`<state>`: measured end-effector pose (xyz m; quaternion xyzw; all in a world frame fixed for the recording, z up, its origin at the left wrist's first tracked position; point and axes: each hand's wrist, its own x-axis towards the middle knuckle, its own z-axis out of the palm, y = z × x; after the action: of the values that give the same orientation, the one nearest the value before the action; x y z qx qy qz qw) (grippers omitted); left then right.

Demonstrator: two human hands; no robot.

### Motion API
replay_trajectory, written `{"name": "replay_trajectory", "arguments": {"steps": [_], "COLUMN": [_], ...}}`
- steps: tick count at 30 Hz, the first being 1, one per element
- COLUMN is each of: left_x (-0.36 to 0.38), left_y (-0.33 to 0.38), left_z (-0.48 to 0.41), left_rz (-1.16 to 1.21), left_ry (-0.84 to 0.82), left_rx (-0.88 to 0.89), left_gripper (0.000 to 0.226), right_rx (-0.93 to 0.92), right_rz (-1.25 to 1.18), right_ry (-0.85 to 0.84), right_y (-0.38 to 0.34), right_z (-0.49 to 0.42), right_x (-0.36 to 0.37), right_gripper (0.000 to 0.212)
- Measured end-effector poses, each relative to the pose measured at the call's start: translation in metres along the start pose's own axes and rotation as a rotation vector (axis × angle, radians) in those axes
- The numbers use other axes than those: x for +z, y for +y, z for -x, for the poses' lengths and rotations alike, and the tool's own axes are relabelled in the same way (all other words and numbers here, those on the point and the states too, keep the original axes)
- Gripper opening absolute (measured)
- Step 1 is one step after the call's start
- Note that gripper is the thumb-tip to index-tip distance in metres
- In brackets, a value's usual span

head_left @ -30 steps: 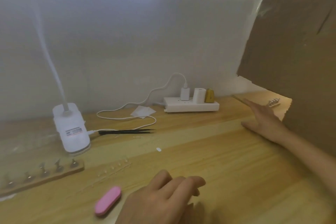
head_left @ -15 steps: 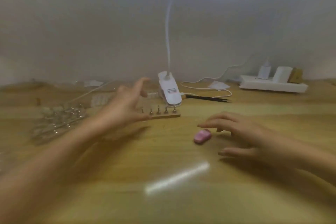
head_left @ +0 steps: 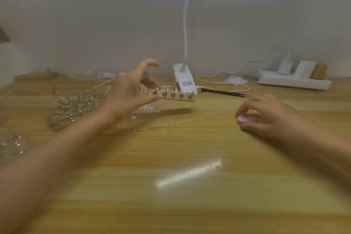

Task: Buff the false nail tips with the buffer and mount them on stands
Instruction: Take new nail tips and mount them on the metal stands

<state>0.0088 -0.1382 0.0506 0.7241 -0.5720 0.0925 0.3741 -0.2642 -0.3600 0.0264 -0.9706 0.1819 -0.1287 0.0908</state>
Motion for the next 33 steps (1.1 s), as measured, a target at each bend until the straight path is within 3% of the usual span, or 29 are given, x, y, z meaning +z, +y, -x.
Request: {"name": "replay_trajectory", "arguments": {"steps": [3,7,11,17,20,24,28,33], "left_x": [-0.006,0.019,0.042,0.043,0.038,0.039,0.051,0.059], "left_y": [0.028,0.060,0.068,0.060,0.051,0.040,0.041,0.040], "left_z": [0.019,0.055,0.072,0.071,0.058,0.033,0.020,0.017], "left_rz": [0.115,0.256,0.305,0.283,0.224,-0.148,-0.067,-0.064], "left_ry": [0.013,-0.158,-0.237,-0.357,-0.290,-0.279,-0.246,-0.216], "left_rx": [0.052,0.062,0.053,-0.021,-0.060,-0.013,-0.009,0.011], "left_gripper": [0.068,0.063,0.063,0.072,0.051,0.028,0.007,0.002], "right_rx": [0.008,-0.046,0.013,0.051,-0.014,-0.128,-0.155,-0.169], "right_rz": [-0.084,-0.205,-0.035,-0.253,-0.324,-0.340,-0.380,-0.455], "right_ry": [0.069,0.055,-0.020,0.011,0.073,0.116,0.085,0.119], "right_y": [0.002,-0.010,-0.023,-0.031,-0.036,-0.040,-0.042,-0.045], "right_z": [-0.004,-0.020,-0.037,-0.040,-0.032,-0.024,-0.021,-0.017], "right_x": [0.005,0.016,0.022,0.016,0.020,0.024,0.023,0.025], "right_gripper": [0.030,0.030,0.032,0.032,0.034,0.033,0.027,0.014]}}
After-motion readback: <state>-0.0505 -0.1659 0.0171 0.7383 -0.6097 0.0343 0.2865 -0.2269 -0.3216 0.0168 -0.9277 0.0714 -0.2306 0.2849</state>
